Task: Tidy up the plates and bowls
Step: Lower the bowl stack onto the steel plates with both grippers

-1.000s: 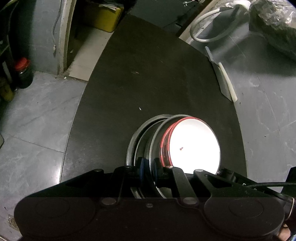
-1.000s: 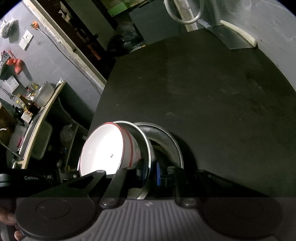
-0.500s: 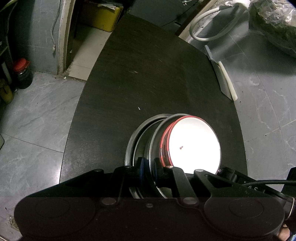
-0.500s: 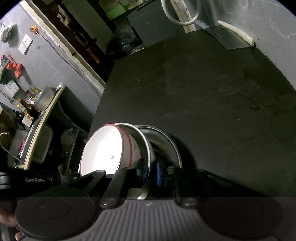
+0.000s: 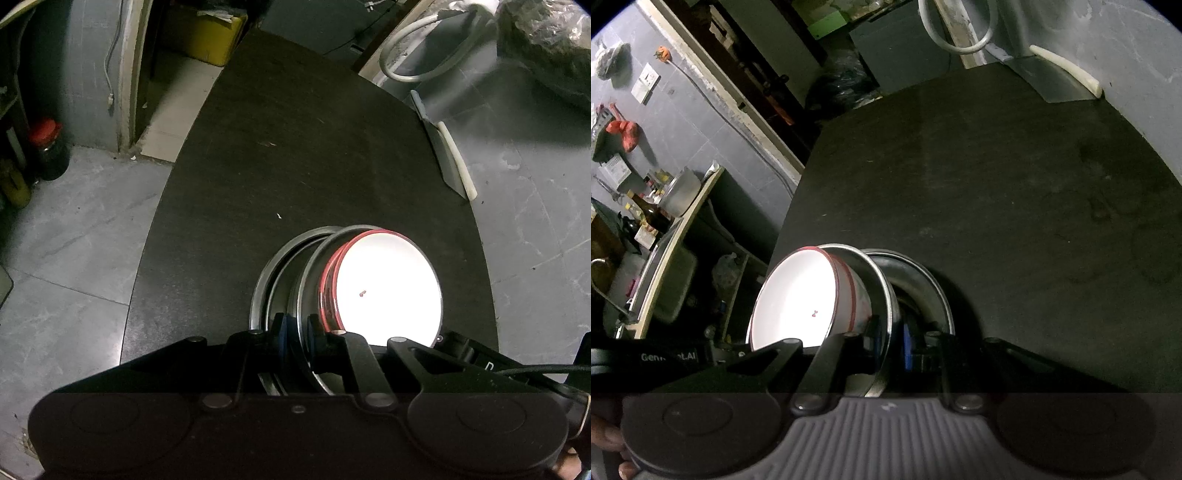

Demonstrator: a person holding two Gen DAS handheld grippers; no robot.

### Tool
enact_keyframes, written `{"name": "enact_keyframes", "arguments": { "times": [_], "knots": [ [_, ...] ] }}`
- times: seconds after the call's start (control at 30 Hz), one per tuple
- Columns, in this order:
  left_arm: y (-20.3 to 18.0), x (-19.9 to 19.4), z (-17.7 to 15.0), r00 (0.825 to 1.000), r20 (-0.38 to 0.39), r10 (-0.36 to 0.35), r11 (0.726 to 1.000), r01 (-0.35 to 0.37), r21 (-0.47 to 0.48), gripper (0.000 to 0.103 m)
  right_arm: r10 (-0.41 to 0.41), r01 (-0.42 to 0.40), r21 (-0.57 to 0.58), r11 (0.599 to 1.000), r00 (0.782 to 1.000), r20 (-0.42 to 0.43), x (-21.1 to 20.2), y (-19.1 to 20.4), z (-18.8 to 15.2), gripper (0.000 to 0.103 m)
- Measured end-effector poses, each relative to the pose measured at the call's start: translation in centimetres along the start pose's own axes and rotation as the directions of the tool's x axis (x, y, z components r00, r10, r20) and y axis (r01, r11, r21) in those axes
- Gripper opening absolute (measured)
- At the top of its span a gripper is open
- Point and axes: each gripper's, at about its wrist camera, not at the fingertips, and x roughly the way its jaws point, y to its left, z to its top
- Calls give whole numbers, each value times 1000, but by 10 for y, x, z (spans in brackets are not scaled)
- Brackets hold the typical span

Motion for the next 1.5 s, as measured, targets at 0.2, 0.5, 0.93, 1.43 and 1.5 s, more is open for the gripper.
{"name": "enact_keyframes", "arguments": {
  "times": [0.2, 0.5, 0.93, 1.43, 1.5],
  "knots": [
    [-1, 0, 0, 1000, 0, 3, 1000, -3, 1, 11, -4, 4, 4, 1000, 1000, 1, 1, 1, 1, 14],
    [-3, -1, 0, 1000, -1, 12, 1000, -12, 13, 11, -17, 16, 10, 1000, 1000, 11, 1, 2, -1, 14],
    [-8, 0, -1, 1000, -4, 29, 999, -29, 26, 12, -50, 50, -6, 999, 999, 23, -2, 10, -5, 14],
    [-16, -1, -1, 998, 1, 68, 996, -68, 56, 14, -70, 70, -23, 997, 997, 25, -5, 14, -5, 17],
    [-19, -3, -1, 997, 4, 80, 994, -80, 70, 14, -84, 85, -36, 996, 996, 32, -6, 15, -5, 20]
  ]
}}
